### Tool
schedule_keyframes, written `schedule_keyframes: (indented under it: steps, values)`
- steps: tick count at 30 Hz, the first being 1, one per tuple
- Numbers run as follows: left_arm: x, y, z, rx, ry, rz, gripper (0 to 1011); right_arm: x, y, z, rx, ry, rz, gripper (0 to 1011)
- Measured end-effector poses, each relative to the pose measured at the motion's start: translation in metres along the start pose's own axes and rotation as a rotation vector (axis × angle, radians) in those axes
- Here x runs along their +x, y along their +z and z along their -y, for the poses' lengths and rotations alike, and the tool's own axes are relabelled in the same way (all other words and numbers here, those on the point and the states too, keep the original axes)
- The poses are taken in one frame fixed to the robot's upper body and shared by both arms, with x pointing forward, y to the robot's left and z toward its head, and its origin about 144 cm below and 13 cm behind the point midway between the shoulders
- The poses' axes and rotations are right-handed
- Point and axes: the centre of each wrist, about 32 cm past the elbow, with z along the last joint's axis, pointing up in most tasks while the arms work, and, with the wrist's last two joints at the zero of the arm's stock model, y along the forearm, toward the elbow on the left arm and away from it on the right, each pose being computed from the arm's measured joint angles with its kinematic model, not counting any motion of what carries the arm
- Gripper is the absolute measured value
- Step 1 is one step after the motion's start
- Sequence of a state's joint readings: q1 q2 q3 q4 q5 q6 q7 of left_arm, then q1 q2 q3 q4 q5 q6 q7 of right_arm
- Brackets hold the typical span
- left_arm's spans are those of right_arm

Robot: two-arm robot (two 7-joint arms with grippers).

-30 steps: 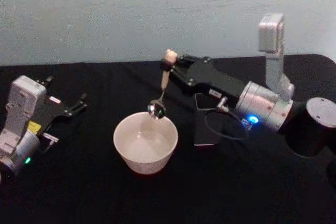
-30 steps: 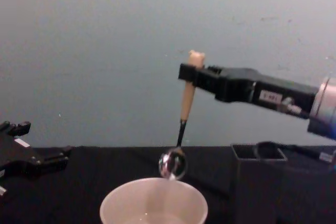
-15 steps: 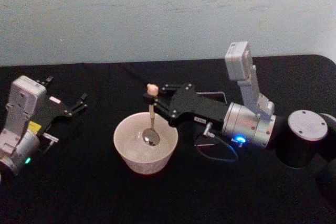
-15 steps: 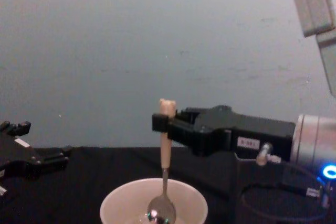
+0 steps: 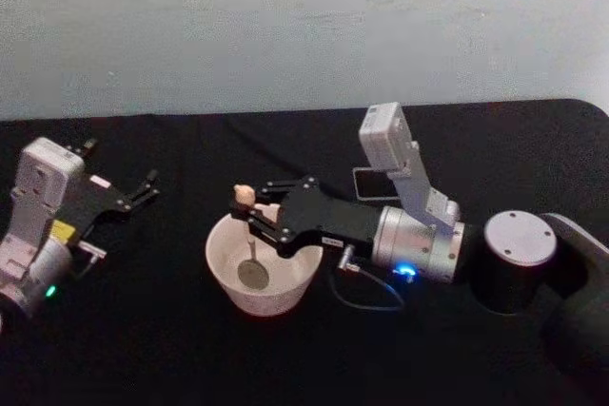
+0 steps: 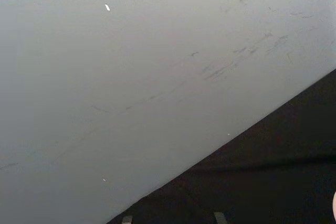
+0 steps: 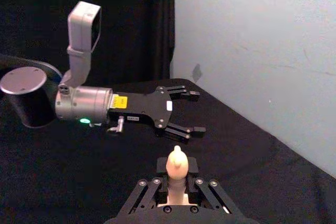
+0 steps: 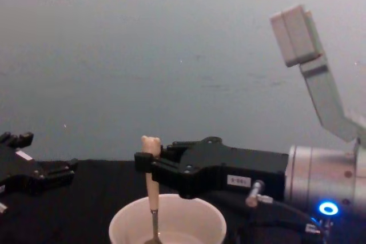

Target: Pick up the stirring spoon with one hand, stir inside the cup, then place it back in its original position.

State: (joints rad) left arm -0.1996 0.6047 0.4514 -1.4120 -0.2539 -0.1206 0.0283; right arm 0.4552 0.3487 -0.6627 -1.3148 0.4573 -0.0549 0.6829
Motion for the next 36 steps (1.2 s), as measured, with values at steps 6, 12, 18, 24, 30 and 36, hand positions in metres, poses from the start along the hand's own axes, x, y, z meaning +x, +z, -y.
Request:
schedule_keyframes:
  steps: [6,12,18,24,30,36]
  values:
    - [0.000,0.000,0.000,0.000,0.000,0.000,1001,0.002,-0.002,-0.011,-0.003,-0.029,-0.004,192]
    - [0.000,0.000,0.000,0.000,0.000,0.000,1001,0.008,-0.002,-0.018,0.000,-0.064,-0.005,192]
    - [0.000,0.000,0.000,0.000,0.000,0.000,1002,0.017,-0.001,-0.019,0.001,-0.105,-0.001,192]
    - [0.000,0.000,0.000,0.000,0.000,0.000,1001,0.023,0.001,-0.012,0.003,-0.144,0.004,192]
    - [0.000,0.000,0.000,0.000,0.000,0.000,1001,0.023,0.004,0.001,0.002,-0.158,0.020,192]
    - [0.000,0.000,0.000,0.000,0.000,0.000,1001,0.019,0.006,0.016,0.000,-0.143,0.029,192]
